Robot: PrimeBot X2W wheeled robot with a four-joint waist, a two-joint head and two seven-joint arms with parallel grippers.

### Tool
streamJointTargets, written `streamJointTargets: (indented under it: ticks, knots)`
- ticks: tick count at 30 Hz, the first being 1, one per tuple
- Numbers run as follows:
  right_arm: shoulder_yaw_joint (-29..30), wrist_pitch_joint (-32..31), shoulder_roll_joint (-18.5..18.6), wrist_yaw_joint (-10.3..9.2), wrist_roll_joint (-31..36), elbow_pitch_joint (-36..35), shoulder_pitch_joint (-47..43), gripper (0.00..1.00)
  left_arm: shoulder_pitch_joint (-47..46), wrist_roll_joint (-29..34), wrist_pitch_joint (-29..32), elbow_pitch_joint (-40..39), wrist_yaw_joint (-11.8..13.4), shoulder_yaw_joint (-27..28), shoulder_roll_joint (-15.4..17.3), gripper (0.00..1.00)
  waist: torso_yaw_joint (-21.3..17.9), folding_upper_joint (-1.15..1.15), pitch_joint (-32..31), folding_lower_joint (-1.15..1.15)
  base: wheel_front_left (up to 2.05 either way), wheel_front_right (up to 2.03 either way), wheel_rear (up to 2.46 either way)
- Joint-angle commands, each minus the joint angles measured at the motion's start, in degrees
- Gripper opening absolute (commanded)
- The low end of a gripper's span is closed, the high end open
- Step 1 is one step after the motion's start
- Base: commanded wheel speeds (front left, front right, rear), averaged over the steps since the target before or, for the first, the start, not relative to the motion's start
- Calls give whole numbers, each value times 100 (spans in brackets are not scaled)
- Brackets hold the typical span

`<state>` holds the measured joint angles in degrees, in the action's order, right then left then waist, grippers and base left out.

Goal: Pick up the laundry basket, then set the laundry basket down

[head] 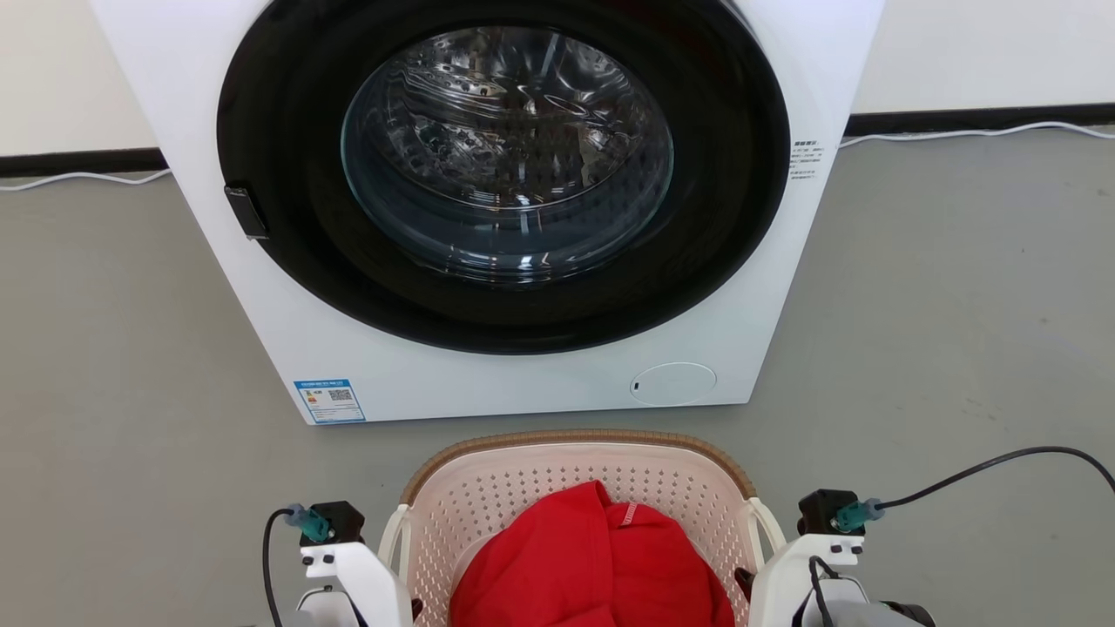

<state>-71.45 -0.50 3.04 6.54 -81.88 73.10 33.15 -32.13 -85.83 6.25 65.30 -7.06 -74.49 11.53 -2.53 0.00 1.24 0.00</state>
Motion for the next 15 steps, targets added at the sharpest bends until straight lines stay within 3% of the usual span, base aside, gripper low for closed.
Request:
streamJointTargets:
  ticks: [1,15]
  knots:
    - [-73,-1,-16,95,-35,-55,75,0,-146,-18,-37,-3,-43,138,113,0,-4,0,-9,0,0,0,0]
    - [-124,-19,-16,95,-88,-45,84,0,-160,-14,-25,46,-43,144,81,0,-3,0,-28,0,0,0,0]
